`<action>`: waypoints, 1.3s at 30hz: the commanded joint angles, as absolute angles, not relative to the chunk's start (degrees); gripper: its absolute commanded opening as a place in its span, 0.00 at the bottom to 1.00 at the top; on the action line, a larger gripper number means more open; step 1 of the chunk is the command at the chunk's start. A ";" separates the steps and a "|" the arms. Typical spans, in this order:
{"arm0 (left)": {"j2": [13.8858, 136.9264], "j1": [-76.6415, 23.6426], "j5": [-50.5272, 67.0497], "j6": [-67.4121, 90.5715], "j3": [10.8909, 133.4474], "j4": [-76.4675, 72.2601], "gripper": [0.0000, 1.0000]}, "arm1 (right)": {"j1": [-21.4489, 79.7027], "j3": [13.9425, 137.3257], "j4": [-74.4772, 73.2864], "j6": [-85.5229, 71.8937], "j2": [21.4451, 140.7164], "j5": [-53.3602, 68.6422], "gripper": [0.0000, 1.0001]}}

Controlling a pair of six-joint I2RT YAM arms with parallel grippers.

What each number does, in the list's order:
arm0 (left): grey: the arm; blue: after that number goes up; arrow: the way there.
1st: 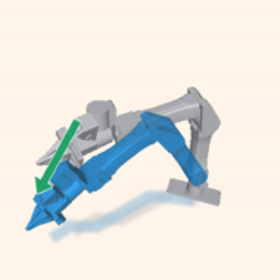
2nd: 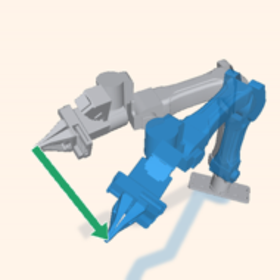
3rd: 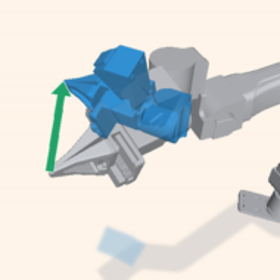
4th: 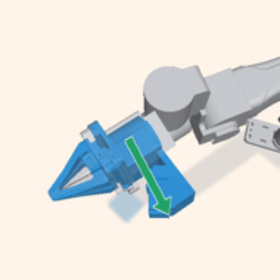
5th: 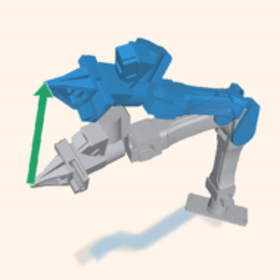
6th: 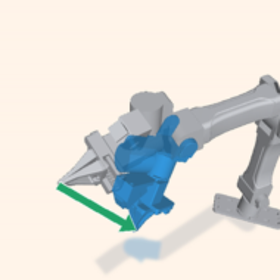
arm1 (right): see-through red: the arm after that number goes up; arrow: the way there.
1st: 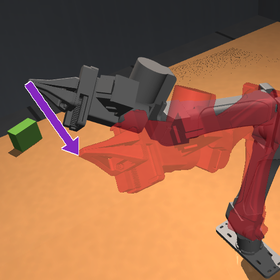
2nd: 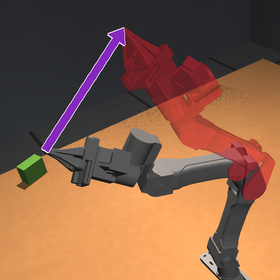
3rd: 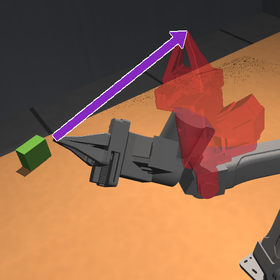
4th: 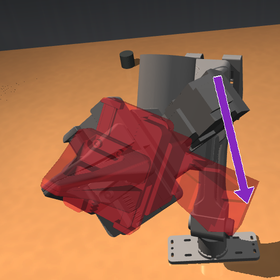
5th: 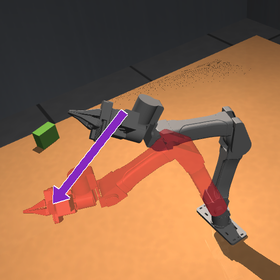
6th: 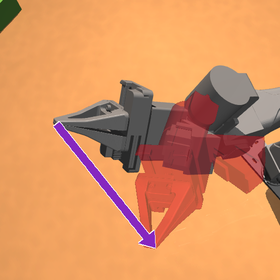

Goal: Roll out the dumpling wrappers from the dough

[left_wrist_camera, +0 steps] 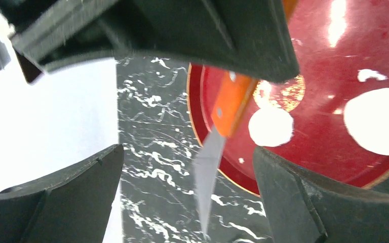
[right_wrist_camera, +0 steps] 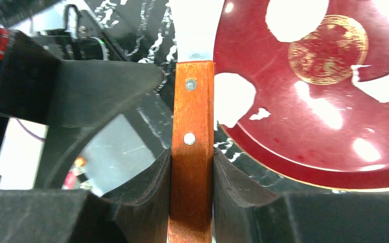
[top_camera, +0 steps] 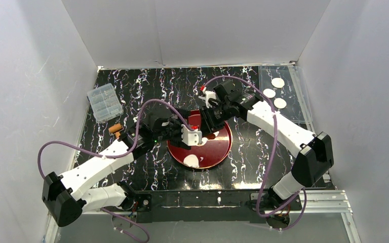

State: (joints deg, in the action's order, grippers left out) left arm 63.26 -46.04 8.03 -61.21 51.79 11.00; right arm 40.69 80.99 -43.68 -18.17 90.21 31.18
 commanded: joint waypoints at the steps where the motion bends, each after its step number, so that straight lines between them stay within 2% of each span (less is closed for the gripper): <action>1: 61.52 -46.14 9.37 -49.32 56.15 20.49 0.98 | 40.03 79.08 -44.29 -7.61 84.24 22.78 0.01; 9: 70.93 -42.44 11.59 -15.31 68.38 40.59 0.98 | 39.54 74.04 -49.77 7.11 79.09 9.90 0.01; 16: 81.32 -30.01 17.48 7.21 73.74 49.01 0.98 | 39.47 71.40 -55.06 13.69 77.43 5.94 0.01; 17: 83.74 -28.33 17.14 9.33 74.29 50.81 0.96 | 39.50 71.15 -55.68 14.04 77.35 4.87 0.01; 20: 88.54 -24.14 14.73 13.31 74.36 52.06 0.86 | 39.49 70.93 -58.34 15.56 77.62 3.78 0.01; 24: 90.45 -22.98 7.43 13.77 72.84 48.43 0.84 | 39.55 69.62 -59.25 15.90 77.94 3.89 0.01; 39: 98.32 -22.98 6.29 16.40 69.49 42.56 0.75 | 41.01 65.41 -52.20 12.53 77.09 10.44 0.01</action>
